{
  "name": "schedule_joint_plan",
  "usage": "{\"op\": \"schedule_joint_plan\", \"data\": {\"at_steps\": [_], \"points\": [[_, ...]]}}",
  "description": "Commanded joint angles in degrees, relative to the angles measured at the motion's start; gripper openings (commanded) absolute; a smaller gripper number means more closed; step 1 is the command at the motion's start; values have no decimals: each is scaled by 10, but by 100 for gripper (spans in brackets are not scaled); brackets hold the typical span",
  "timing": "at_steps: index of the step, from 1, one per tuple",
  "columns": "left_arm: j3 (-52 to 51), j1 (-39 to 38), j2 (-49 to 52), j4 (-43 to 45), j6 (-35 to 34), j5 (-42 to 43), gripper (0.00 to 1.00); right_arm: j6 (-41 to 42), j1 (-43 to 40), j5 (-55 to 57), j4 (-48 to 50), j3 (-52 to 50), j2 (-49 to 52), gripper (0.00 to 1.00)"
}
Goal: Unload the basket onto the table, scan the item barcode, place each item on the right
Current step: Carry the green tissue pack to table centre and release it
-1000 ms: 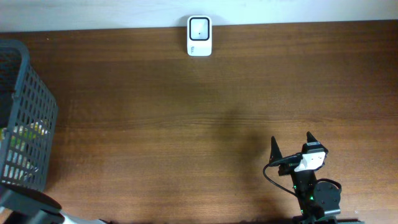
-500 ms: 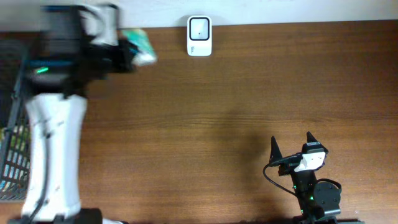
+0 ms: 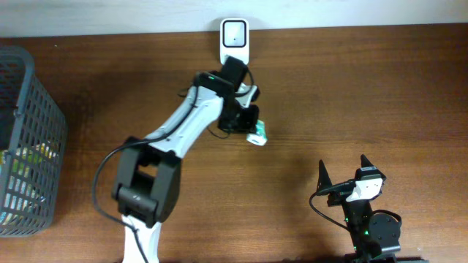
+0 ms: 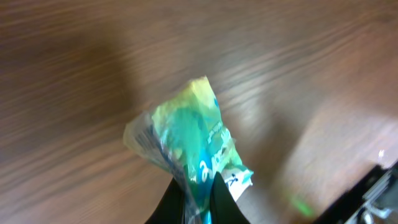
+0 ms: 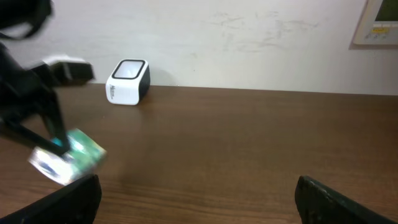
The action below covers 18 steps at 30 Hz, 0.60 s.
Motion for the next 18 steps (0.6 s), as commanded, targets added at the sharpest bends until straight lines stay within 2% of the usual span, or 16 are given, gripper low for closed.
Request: {"op": "schedule_joint_plan", "data": {"at_steps": [1, 2, 4, 5, 10, 12, 18], "points": [[1, -33, 34, 41, -35, 65, 0, 0, 3, -3, -2, -4, -4, 99], [1, -43, 36, 54, -35, 64, 1, 0, 3, -3, -2, -4, -4, 99], [1, -57, 36, 69, -35, 59, 9, 0, 3, -3, -2, -4, -4, 99], [1, -57, 36, 69, -35, 51, 10, 0, 3, -3, -2, -4, -4, 99], [1, -56, 36, 70, -35, 36, 6, 0, 3, -3, -2, -4, -4, 99], [1, -56, 36, 68, -35, 21, 1, 0, 3, -3, -2, -4, -4, 99], [1, -54, 36, 52, -51, -115, 0, 0, 3, -3, -2, -4, -4, 99]]}}
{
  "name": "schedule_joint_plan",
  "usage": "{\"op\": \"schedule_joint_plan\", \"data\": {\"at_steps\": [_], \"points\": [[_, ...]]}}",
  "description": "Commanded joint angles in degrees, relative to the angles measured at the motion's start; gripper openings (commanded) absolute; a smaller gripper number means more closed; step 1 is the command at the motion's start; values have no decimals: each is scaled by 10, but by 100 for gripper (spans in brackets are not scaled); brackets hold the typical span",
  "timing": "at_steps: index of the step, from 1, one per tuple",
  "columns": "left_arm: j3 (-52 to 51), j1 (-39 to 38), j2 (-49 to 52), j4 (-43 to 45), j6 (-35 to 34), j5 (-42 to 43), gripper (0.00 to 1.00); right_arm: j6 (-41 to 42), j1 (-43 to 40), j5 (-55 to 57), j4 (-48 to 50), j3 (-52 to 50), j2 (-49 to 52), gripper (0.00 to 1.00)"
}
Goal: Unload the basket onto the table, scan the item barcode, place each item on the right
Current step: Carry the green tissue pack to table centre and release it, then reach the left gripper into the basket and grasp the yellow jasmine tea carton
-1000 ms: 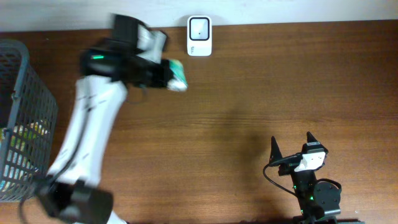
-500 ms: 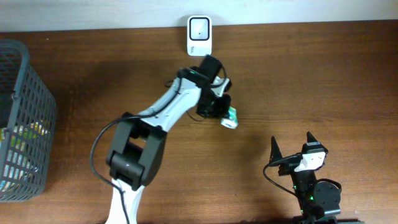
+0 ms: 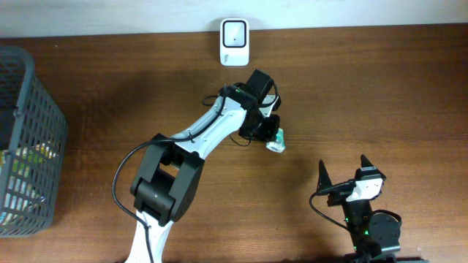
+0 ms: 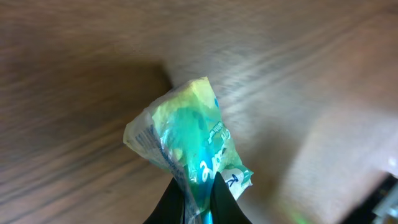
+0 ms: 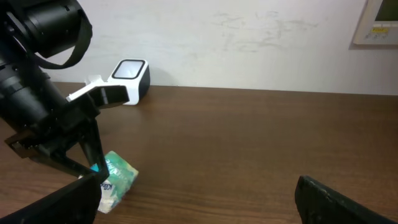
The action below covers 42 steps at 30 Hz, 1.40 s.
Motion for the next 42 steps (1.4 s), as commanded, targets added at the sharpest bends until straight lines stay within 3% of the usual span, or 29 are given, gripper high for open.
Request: {"op": "schedule_joint_plan", "data": {"at_steps": [1, 3, 4, 7, 8, 13, 16, 20, 25, 32, 37, 42], "points": [[1, 6, 0, -16, -21, -103, 1, 0, 3, -3, -2, -4, -4, 99], [1, 9, 0, -16, -23, -104, 12, 0, 3, -3, -2, -4, -4, 99], [1, 8, 0, -16, -23, -104, 26, 0, 3, -3, -2, -4, -4, 99], [7, 12, -2, -21, -23, -105, 91, 0, 3, -3, -2, -4, -4, 99], [21, 23, -7, -33, -23, -105, 96, 0, 3, -3, -2, -4, -4, 99], [151, 125, -83, -127, 6, -114, 95, 0, 3, -3, -2, -4, -4, 99], [205, 202, -155, -165, 60, -116, 94, 0, 3, -3, -2, -4, -4, 99], [210, 327, -252, -197, 61, -226, 94, 0, 3, -3, -2, -4, -4, 99], [209, 505, -280, -260, 20, -310, 93, 0, 3, -3, -2, -4, -4, 99], [170, 702, -275, -261, -30, -311, 90, 0, 3, -3, -2, -4, -4, 99], [76, 757, -275, -216, -30, -310, 93, 0, 3, -3, -2, -4, -4, 99], [-68, 774, -275, -108, -30, -309, 93, 0, 3, -3, -2, -4, -4, 99]]}}
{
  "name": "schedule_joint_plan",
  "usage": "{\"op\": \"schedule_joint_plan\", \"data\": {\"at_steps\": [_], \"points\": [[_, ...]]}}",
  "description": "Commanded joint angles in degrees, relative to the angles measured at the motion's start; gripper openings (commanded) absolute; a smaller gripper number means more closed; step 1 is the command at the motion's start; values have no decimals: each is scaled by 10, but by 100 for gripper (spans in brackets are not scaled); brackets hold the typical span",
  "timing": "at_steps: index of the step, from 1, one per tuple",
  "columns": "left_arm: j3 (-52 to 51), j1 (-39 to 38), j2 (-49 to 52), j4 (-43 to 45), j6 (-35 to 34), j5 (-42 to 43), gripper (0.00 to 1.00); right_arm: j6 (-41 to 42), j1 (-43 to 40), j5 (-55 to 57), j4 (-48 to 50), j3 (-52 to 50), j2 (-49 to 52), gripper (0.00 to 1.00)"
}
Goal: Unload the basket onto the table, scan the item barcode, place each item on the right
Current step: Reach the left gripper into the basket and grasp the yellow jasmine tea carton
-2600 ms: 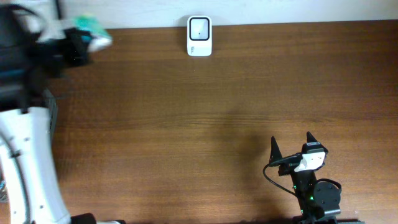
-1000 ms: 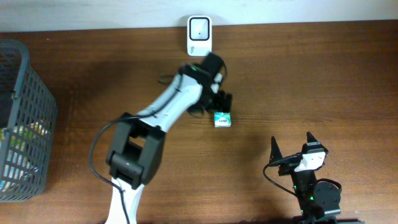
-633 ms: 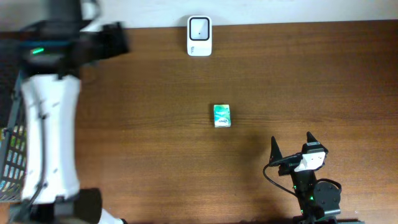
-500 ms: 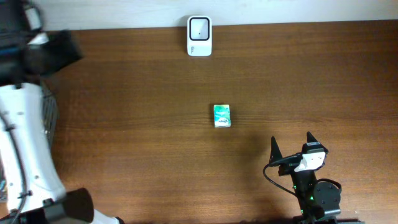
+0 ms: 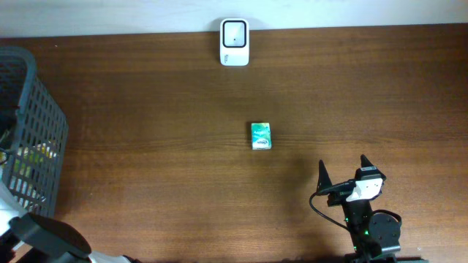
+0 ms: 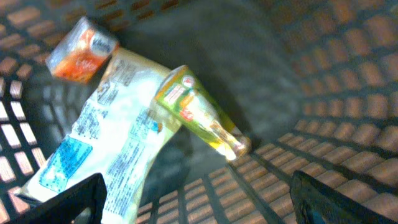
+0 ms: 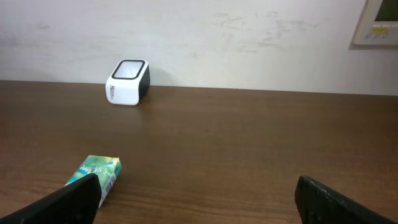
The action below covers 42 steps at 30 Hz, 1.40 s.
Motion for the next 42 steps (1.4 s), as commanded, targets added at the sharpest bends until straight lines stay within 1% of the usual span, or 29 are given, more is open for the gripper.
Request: {"op": "schedule_joint_plan", "data": {"at_steps": [1, 4, 9, 11, 21, 24, 27, 30, 31, 35, 42], "points": [[-87, 2, 2, 66, 0, -1, 93, 0, 3, -3, -2, -4, -4, 99], [-122, 1, 13, 124, 0, -1, 94, 0, 3, -3, -2, -4, -4, 99], [-122, 1, 56, 186, 13, -1, 94, 0, 3, -3, -2, -4, -4, 99], [-117, 2, 58, 204, 13, -1, 94, 0, 3, -3, -2, -4, -4, 99], [10, 3, 58, 188, 15, 19, 93, 0, 3, -3, -2, -4, -4, 99], [15, 4, 58, 191, 15, 19, 91, 0, 3, -3, -2, -4, -4, 99], [15, 4, 68, 173, 15, 19, 88, 0, 3, -3, -2, -4, -4, 99], [15, 3, 117, 140, -36, 19, 88, 0, 3, -3, -2, -4, -4, 99], [15, 3, 132, 134, -41, 20, 88, 0, 3, -3, -2, -4, -4, 99], [14, 3, 189, 97, -41, 21, 85, 0, 3, -3, -2, -4, -4, 99], [8, 3, 235, 76, -41, 21, 84, 0, 3, -3, -2, -4, -4, 99]]}}
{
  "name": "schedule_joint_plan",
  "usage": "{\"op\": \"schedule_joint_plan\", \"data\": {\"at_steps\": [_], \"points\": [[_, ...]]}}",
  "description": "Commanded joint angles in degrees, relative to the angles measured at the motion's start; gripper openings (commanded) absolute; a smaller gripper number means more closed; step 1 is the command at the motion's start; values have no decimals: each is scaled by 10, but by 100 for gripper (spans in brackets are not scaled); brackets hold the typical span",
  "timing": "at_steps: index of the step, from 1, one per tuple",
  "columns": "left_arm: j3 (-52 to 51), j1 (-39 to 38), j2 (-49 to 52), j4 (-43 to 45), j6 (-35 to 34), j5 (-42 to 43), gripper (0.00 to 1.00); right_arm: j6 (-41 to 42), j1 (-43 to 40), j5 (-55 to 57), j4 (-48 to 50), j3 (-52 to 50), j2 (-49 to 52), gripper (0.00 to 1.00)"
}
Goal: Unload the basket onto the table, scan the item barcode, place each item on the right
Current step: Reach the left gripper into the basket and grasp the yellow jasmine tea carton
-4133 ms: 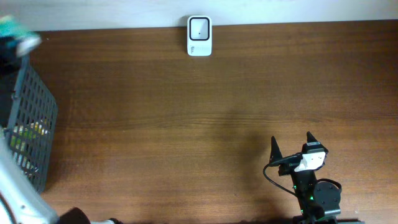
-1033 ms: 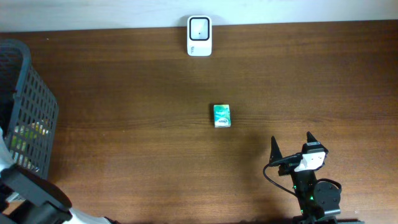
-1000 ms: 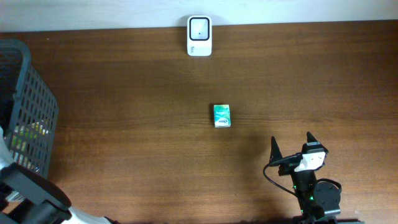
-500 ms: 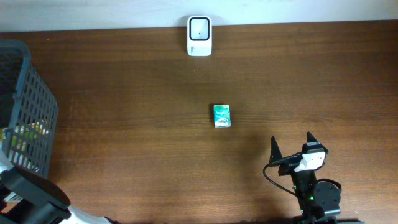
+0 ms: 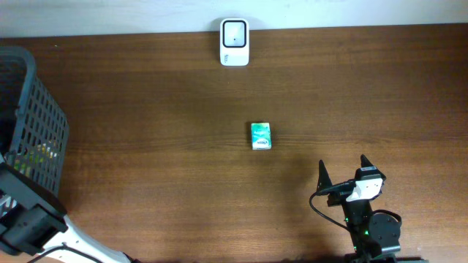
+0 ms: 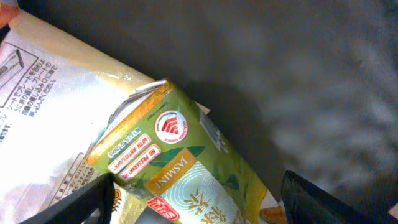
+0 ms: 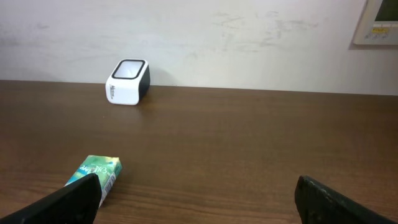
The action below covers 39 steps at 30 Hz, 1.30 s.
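Note:
A white barcode scanner [image 5: 235,32] stands at the table's far edge, also in the right wrist view [image 7: 128,81]. A small green packet [image 5: 260,136] lies flat mid-table, held by nothing. My left gripper [image 6: 198,205] is open, low inside the grey basket [image 5: 29,109], its fingers on either side of a green jasmine tea carton [image 6: 186,168] and not closed on it. The carton lies on a white printed bag [image 6: 43,106]. My right gripper [image 7: 198,199] rests open at the near right, with the green packet [image 7: 96,174] beside its left finger.
The wire basket stands at the table's left edge with several items in it. My left arm [image 5: 29,219] reaches up from the near left corner into the basket. A pale wall runs behind the scanner.
My left gripper has gone lower in the basket: the tea carton, small and further off before, now fills the space between the open fingers. The green packet and my right arm have not moved.
My left gripper was shut on the green packet close to the scanner, then held it nearer mid-table. Later the packet lay alone on the table and the gripper was open above the basket's items. Now it is low over the tea carton.

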Motion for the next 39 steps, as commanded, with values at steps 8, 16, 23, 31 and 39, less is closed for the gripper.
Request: {"op": "schedule_joint_plan", "data": {"at_steps": [8, 16, 23, 31, 39], "points": [[-9, -2, 42, 116, 10, 6, 66, 0, 3, -3, -2, -4, -4, 99], [-7, -3, 42, 108, 46, 8, 62, 0, 3, -3, -2, -4, -4, 99], [-40, -7, 44, 41, 46, 28, 51, 0, 3, -3, -2, -4, -4, 99], [-28, -7, 43, 50, 46, 28, 9, 0, 3, -3, -2, -4, -4, 99], [167, -7, 2, -69, 47, 38, 5, 0, 3, -3, -2, -4, -4, 99]]}}
